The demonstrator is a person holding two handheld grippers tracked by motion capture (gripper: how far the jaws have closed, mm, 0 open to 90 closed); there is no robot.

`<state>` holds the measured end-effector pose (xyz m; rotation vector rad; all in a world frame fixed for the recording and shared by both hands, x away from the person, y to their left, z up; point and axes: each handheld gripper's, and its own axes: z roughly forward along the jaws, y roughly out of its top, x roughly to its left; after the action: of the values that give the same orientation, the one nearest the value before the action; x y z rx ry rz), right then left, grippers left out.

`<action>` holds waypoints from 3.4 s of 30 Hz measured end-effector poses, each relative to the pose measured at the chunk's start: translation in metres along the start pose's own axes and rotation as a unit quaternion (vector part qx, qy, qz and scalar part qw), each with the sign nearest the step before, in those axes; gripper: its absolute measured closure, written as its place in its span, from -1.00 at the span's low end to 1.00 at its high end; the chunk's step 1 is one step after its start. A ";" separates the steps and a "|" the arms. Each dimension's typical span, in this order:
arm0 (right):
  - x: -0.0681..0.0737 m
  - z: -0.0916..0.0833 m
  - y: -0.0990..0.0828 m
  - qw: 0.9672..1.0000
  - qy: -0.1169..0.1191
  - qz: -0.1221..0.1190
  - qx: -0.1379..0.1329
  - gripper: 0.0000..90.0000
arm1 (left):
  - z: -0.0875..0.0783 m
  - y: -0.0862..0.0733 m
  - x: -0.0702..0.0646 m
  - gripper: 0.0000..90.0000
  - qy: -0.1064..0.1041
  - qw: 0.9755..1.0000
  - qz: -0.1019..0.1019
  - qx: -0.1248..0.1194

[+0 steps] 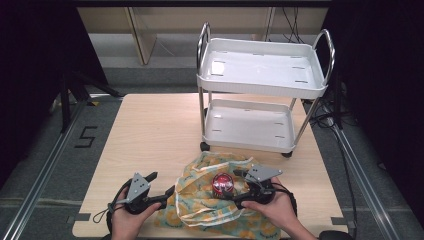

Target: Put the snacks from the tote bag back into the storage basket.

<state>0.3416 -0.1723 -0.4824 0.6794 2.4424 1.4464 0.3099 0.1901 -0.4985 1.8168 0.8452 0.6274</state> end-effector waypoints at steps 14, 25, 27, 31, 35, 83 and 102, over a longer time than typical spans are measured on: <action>0.003 0.017 0.001 0.999 0.011 -0.005 0.031 -0.58 | 0.002 0.000 -0.005 -0.53 0.000 1.000 -0.009 0.003; 0.000 0.026 -0.001 0.999 0.015 -0.020 0.026 -0.57 | 0.004 0.001 -0.003 -0.55 -0.001 1.000 0.000 0.004; 0.000 0.026 -0.001 0.999 0.022 -0.022 0.027 -0.48 | 0.004 0.000 -0.004 -0.55 -0.002 1.000 -0.006 0.002; 0.000 0.026 0.000 0.998 0.027 -0.038 0.031 -0.46 | 0.005 0.000 -0.005 -0.55 -0.002 1.000 -0.016 -0.001; 0.001 0.025 0.002 0.998 0.021 -0.044 0.035 -0.43 | 0.005 0.000 -0.005 -0.55 -0.002 1.000 -0.014 -0.002; 0.000 0.003 0.022 0.997 0.022 -0.078 0.009 -0.43 | 0.002 0.001 -0.004 -0.55 0.004 1.000 -0.017 -0.011; -0.003 -0.006 0.028 0.997 0.010 -0.074 -0.009 -0.43 | 0.002 0.000 -0.002 -0.54 0.003 1.000 -0.017 -0.019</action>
<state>0.3493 -0.1672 -0.4555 0.4722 2.4340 1.4232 0.3099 0.1871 -0.4989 1.7632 0.8601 0.6243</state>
